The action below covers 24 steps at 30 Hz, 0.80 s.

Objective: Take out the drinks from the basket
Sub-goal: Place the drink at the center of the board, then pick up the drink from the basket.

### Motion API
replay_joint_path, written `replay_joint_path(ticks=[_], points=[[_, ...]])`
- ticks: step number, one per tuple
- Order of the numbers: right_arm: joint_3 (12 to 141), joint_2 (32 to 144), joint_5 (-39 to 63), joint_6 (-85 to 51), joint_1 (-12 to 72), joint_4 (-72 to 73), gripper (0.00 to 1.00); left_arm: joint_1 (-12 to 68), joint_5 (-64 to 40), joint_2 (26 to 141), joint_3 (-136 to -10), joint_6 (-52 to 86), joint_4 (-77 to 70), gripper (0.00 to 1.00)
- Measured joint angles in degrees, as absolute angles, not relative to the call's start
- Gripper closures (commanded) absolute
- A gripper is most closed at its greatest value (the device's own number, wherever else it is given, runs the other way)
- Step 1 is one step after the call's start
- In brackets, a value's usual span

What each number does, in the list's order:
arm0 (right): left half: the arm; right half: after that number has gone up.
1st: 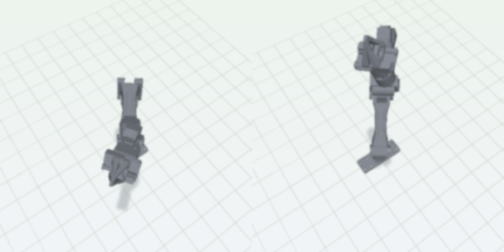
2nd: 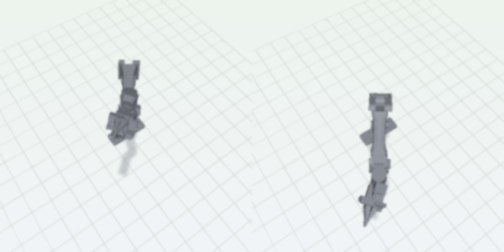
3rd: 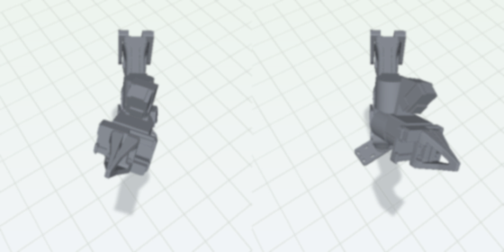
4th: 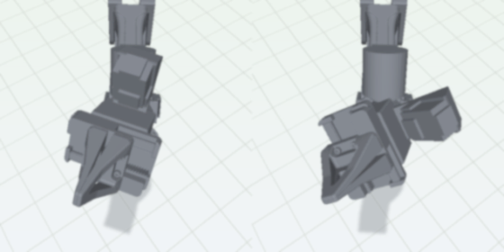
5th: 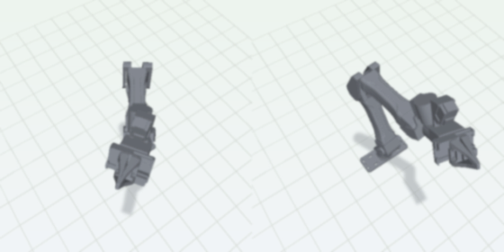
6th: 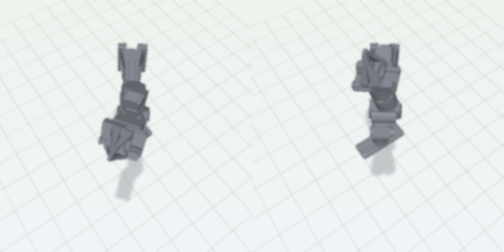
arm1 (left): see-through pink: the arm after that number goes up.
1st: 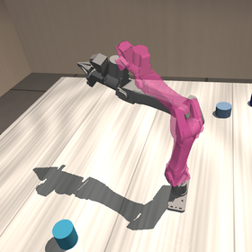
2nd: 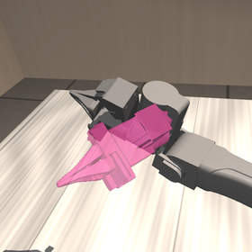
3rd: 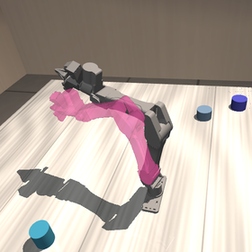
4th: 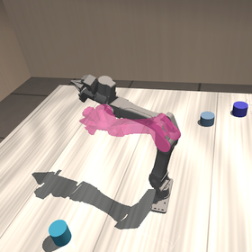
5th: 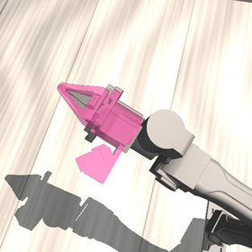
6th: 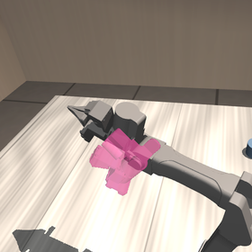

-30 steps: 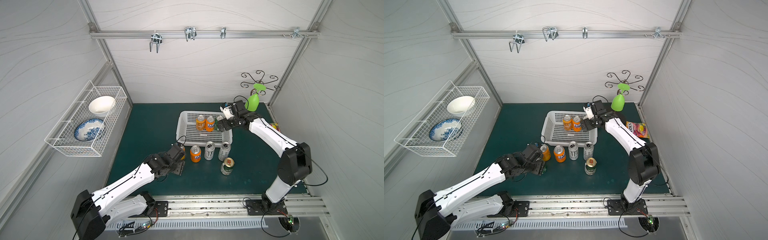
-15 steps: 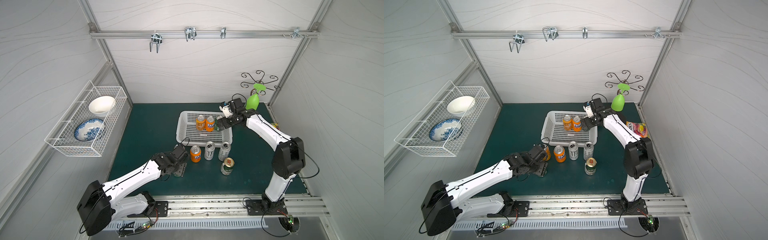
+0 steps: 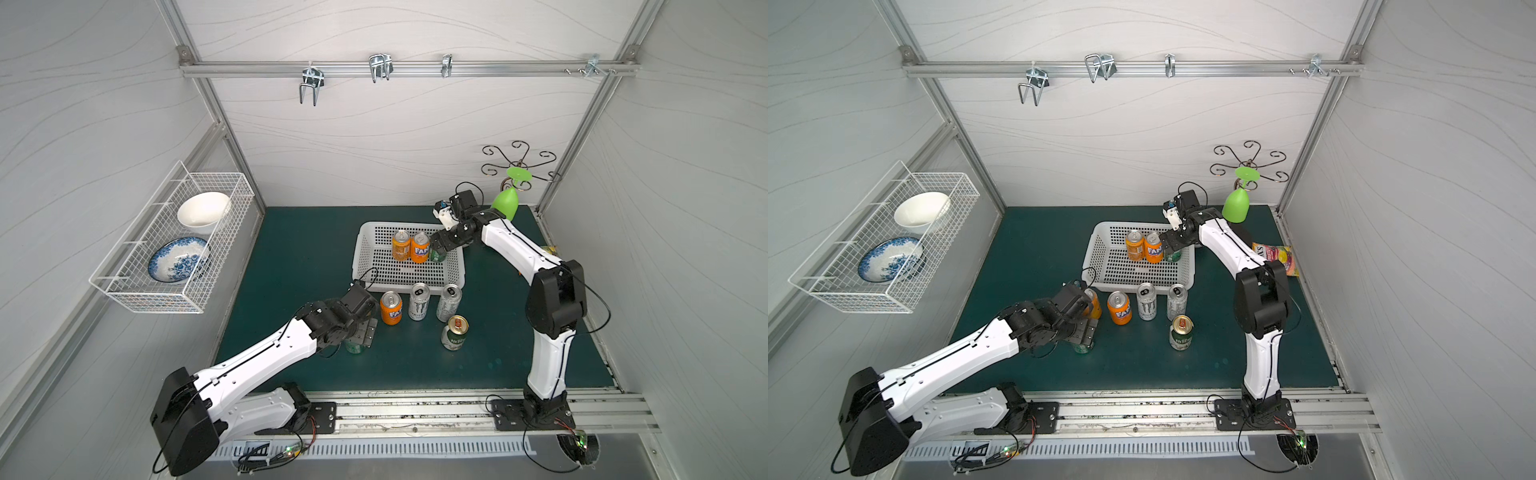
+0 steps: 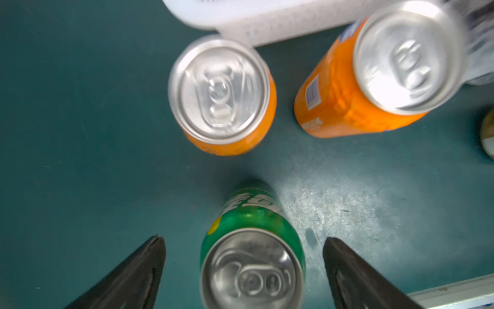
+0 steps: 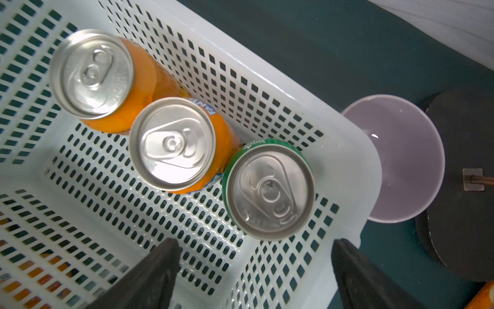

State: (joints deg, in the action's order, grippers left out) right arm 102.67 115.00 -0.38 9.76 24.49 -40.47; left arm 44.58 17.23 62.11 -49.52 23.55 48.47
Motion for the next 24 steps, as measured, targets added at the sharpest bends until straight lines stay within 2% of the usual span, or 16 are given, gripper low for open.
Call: replay_joint_path(ticks=[8, 24], points=[[107.7, 119.9, -0.5, 11.1, 24.5, -42.9, 0.11, 44.6, 22.3, 58.5, -55.5, 21.1, 51.1, 0.02], [112.8, 126.7, -0.1, 12.6, 24.3, -45.0, 0.2, 44.6, 26.4, 58.8, -56.4, 20.0, 53.8, 0.02]])
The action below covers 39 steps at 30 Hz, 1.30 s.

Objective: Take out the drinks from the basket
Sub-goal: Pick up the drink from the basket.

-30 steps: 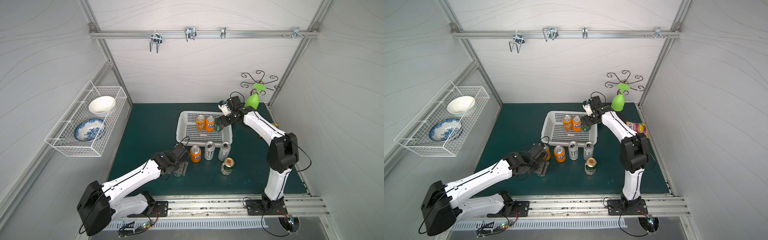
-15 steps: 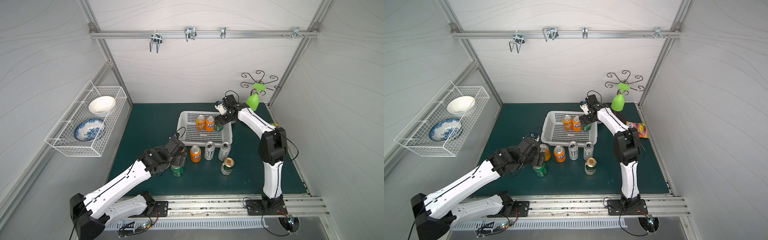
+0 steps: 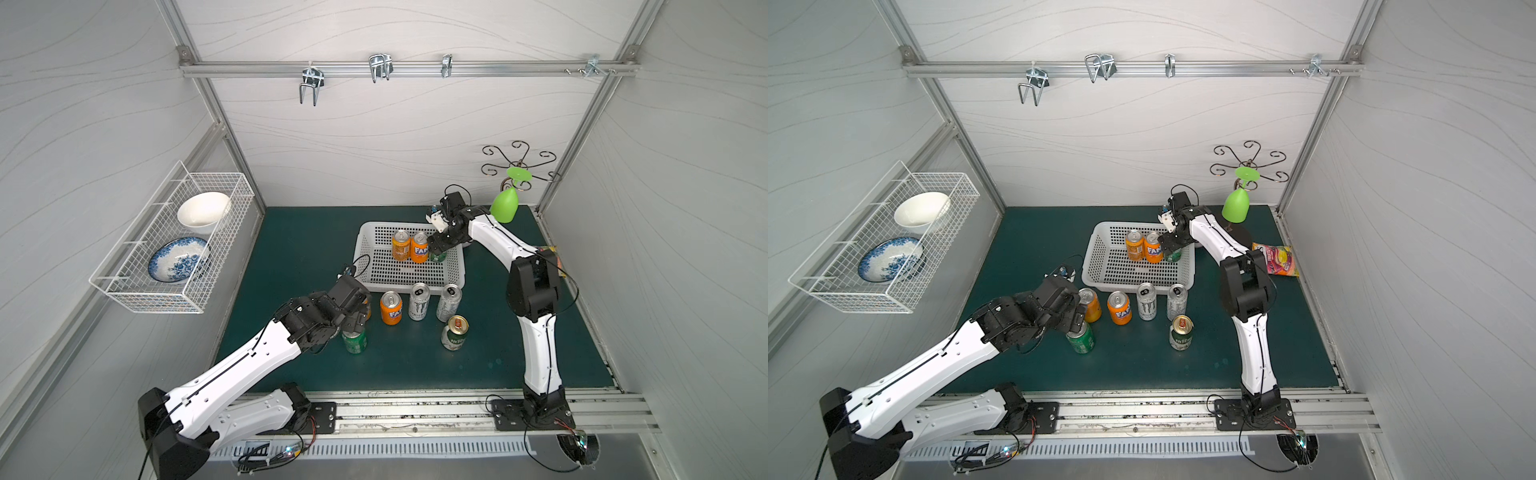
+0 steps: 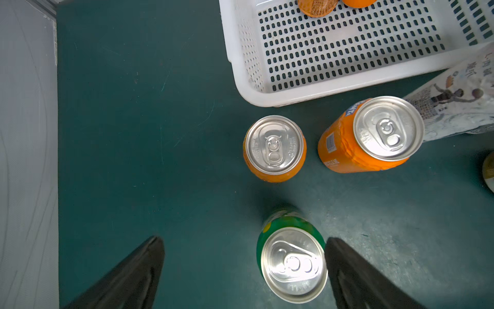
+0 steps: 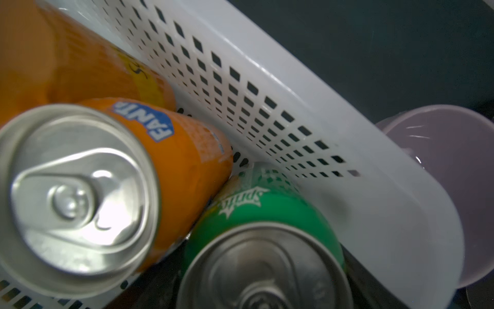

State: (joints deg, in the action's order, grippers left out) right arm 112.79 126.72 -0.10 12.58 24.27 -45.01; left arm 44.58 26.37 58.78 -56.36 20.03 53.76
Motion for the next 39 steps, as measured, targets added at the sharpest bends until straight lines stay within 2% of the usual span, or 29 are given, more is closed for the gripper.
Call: replay_joint_path(ticks=[8, 13, 21, 28, 39], points=[[113.0, 126.9, -0.2, 13.2, 24.2, -44.7, 0.37, 44.6, 26.4, 59.4, -56.5, 19.9, 53.8, 0.02], [110.7, 125.4, -0.4, 13.3, 24.2, -43.3, 0.41, 44.6, 26.4, 59.5, -56.5, 19.7, 53.6, 0.02], [103.8, 116.7, -1.1, 12.8, 24.9, -44.0, 0.43, 43.4, 27.6, 61.9, -58.2, 17.5, 52.4, 0.02], [103.3, 106.0, -3.2, 11.8, 26.9, -46.8, 0.43, 38.1, 24.1, 64.2, -61.8, 15.3, 49.3, 0.02], [100.2, 88.6, -4.6, 9.1, 39.5, -52.6, 0.44, 33.9, 19.4, 65.1, -61.9, 13.9, 47.6, 0.02]])
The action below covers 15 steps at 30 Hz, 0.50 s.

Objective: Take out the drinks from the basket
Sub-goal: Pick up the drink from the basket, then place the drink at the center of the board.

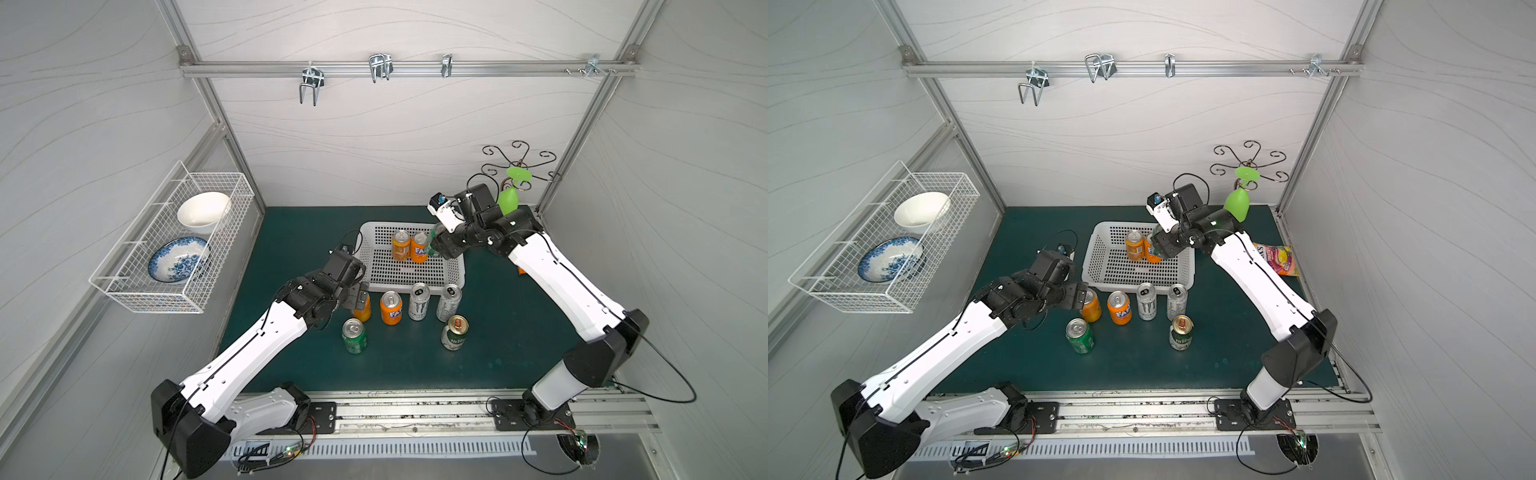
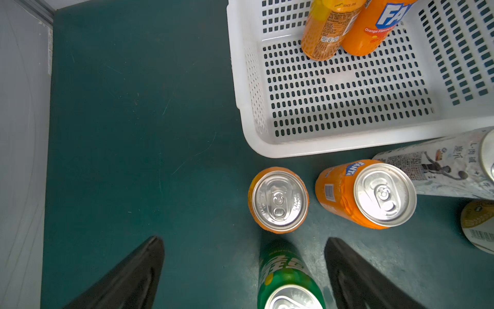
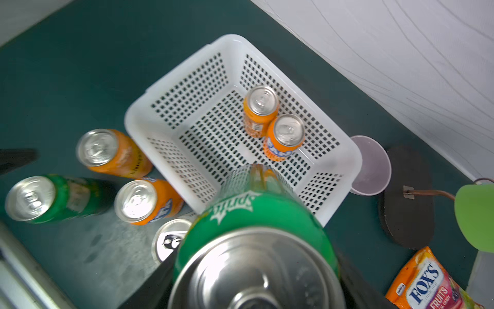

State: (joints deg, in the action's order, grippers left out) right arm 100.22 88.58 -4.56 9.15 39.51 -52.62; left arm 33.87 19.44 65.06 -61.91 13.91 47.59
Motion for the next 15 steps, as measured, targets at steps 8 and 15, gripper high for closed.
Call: replay_joint_path(ticks=[8, 15], points=[[92.7, 79.7, -7.8, 3.6, 52.4, -56.5, 0.45, 33.0, 17.9, 65.0, -61.9, 13.7, 46.5, 0.02], [83.1, 74.9, -10.4, -1.5, 61.1, -57.0, 0.45, 33.0, 17.1, 65.0, -61.9, 13.7, 46.4, 0.02]])
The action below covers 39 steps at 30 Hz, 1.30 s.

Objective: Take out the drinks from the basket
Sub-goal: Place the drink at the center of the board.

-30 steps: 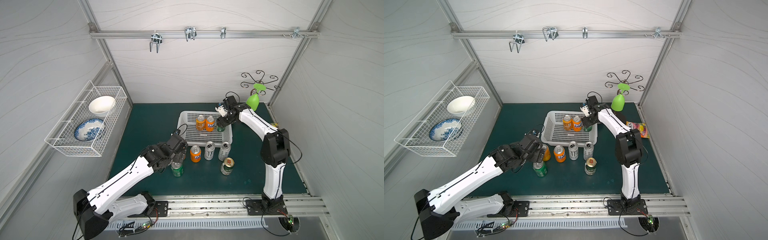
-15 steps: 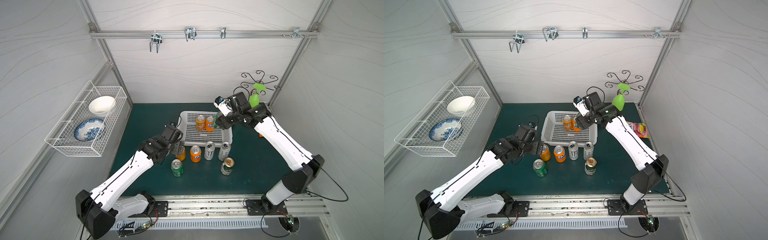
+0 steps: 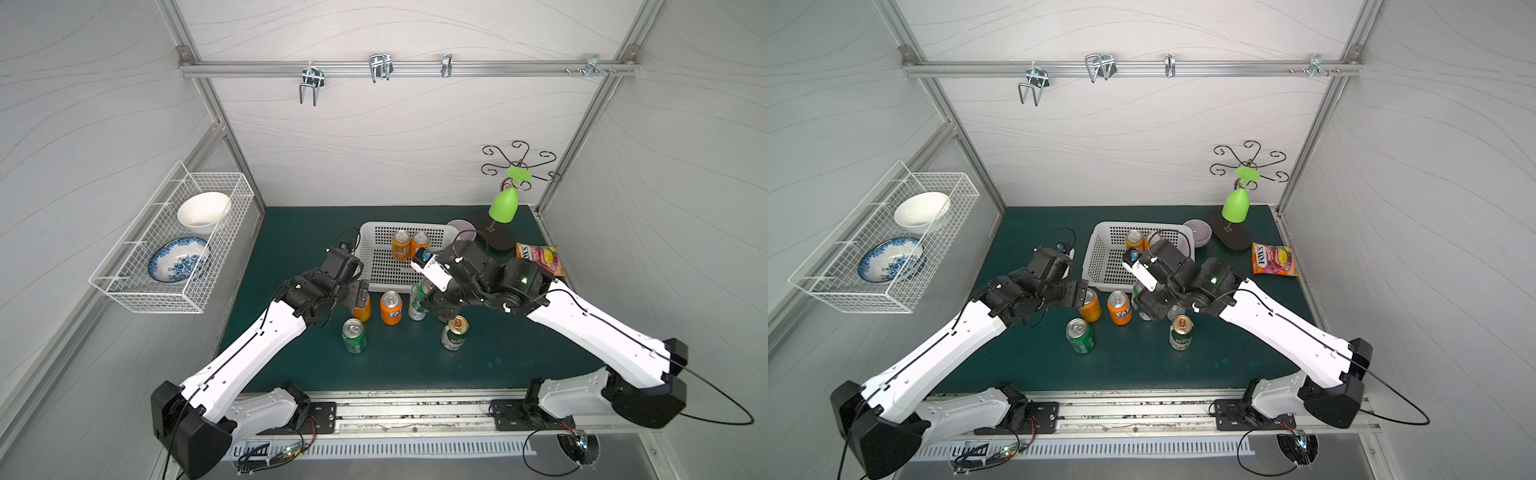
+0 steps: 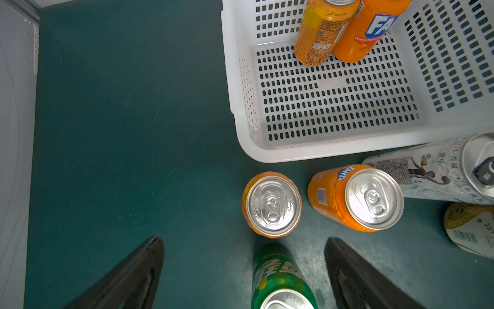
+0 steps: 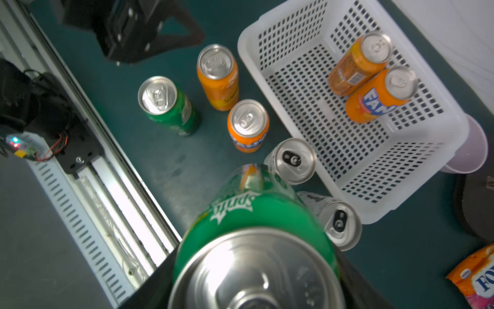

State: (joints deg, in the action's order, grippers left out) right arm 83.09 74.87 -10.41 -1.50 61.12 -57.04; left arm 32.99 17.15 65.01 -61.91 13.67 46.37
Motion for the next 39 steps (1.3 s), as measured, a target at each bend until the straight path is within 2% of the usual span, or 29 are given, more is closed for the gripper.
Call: replay_joint_path(ticks=[13, 39], points=[[62.2, 73.2, -10.5, -6.5, 62.6, -43.6, 0.45, 33.0, 16.9, 65.0, -61.9, 13.7, 46.0, 0.02], [54.0, 81.6, -8.8, -8.0, 62.7, -30.6, 0.41, 33.0, 16.4, 65.0, -61.9, 13.7, 46.0, 0.02]])
